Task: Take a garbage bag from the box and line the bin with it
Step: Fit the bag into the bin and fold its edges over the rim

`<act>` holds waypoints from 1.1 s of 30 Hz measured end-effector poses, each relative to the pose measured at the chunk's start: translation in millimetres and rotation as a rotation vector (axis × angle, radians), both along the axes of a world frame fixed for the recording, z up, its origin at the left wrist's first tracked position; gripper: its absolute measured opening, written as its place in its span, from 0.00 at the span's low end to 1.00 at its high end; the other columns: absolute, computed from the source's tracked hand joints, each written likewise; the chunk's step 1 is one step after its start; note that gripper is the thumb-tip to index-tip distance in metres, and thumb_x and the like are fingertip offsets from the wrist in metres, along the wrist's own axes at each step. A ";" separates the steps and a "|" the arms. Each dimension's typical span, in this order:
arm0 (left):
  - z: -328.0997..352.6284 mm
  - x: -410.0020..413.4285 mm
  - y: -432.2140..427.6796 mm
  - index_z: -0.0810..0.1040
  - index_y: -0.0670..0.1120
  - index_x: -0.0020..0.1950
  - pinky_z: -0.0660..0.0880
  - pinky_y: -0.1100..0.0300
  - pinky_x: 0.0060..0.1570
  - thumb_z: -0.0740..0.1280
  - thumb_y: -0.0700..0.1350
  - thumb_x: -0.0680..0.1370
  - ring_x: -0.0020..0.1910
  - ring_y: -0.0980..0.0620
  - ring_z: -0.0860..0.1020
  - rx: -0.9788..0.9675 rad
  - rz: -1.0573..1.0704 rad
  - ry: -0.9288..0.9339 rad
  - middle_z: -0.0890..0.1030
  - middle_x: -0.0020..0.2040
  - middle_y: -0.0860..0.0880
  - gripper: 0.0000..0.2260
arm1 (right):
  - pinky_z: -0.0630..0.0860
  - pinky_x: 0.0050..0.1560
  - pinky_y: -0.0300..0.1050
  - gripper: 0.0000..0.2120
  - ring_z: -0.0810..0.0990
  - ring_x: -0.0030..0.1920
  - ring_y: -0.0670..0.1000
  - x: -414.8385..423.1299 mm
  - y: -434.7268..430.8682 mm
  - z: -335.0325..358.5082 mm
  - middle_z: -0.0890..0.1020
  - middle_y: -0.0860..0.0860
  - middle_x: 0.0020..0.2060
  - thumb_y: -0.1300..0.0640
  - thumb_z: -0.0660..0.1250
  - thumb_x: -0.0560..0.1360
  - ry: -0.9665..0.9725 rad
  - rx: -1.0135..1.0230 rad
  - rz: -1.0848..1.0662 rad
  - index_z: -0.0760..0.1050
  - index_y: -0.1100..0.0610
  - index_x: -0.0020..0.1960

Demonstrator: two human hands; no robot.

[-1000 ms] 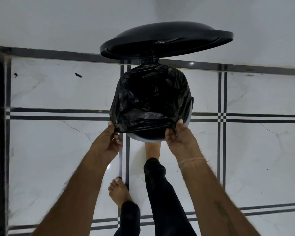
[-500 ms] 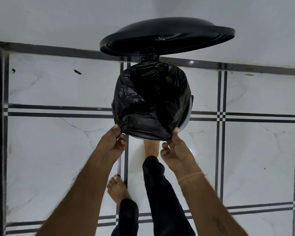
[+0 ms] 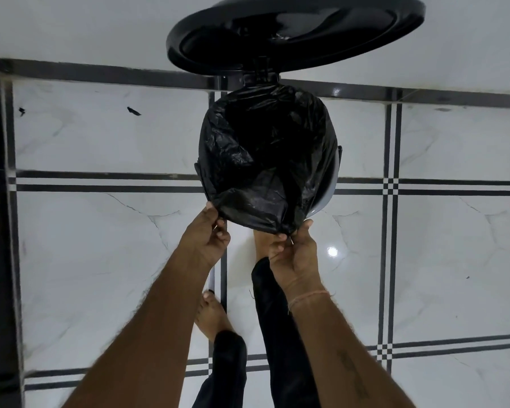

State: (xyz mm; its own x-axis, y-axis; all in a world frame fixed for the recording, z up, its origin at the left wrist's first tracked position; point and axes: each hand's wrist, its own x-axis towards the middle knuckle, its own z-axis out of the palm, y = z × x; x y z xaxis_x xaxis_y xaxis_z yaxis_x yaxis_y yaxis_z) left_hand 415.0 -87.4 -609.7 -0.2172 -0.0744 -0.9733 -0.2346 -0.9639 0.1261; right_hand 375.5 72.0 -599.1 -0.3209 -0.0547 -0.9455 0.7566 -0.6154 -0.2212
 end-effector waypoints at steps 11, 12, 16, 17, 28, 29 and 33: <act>6.6 -11.8 -5.3 0.81 0.49 0.57 0.77 0.60 0.45 0.69 0.59 0.79 0.46 0.55 0.80 -0.196 -0.048 -0.040 0.83 0.51 0.52 0.15 | 0.77 0.50 0.43 0.19 0.77 0.40 0.50 -9.9 13.4 -4.5 0.81 0.55 0.42 0.45 0.68 0.79 0.035 0.058 -0.089 0.80 0.62 0.55; 7.8 -15.0 -5.8 0.81 0.49 0.59 0.76 0.59 0.46 0.69 0.58 0.80 0.48 0.55 0.80 -0.238 -0.083 -0.035 0.83 0.53 0.53 0.15 | 0.77 0.51 0.43 0.19 0.77 0.41 0.50 -10.3 15.1 -5.1 0.81 0.56 0.44 0.46 0.69 0.79 0.043 0.056 -0.086 0.80 0.63 0.57; 11.9 -23.6 -8.6 0.75 0.47 0.57 0.76 0.58 0.47 0.68 0.51 0.82 0.46 0.54 0.81 -0.346 -0.152 -0.035 0.83 0.49 0.51 0.09 | 0.77 0.35 0.36 0.17 0.74 0.33 0.45 -16.0 16.8 -4.0 0.79 0.51 0.38 0.44 0.66 0.81 0.030 0.040 -0.077 0.81 0.59 0.50; 11.9 -24.6 -8.8 0.75 0.47 0.58 0.77 0.58 0.47 0.67 0.50 0.83 0.46 0.54 0.81 -0.357 -0.157 -0.040 0.83 0.49 0.51 0.09 | 0.74 0.30 0.34 0.18 0.73 0.29 0.44 -19.7 18.9 -3.4 0.78 0.49 0.34 0.43 0.66 0.81 0.029 0.026 -0.095 0.80 0.57 0.45; 11.8 -24.0 -9.2 0.77 0.50 0.49 0.74 0.55 0.51 0.66 0.49 0.84 0.48 0.52 0.79 -0.364 -0.183 -0.042 0.83 0.49 0.52 0.05 | 0.65 0.22 0.32 0.19 0.68 0.22 0.42 -78.5 47.6 -9.9 0.79 0.46 0.29 0.43 0.66 0.81 0.053 0.088 -0.041 0.73 0.54 0.38; 10.8 -23.0 -10.3 0.78 0.50 0.49 0.74 0.55 0.52 0.66 0.49 0.84 0.48 0.52 0.79 -0.370 -0.194 -0.043 0.83 0.49 0.52 0.05 | 0.65 0.22 0.33 0.19 0.68 0.22 0.42 -86.7 49.9 -11.2 0.79 0.46 0.29 0.43 0.66 0.81 0.063 0.107 -0.036 0.71 0.53 0.37; 7.4 -20.4 -10.9 0.78 0.51 0.47 0.74 0.56 0.49 0.67 0.50 0.83 0.47 0.53 0.78 -0.380 -0.214 -0.040 0.82 0.47 0.53 0.06 | 0.72 0.30 0.33 0.11 0.72 0.27 0.43 -107.7 58.5 -11.2 0.81 0.48 0.34 0.49 0.72 0.78 0.128 0.170 0.017 0.78 0.56 0.43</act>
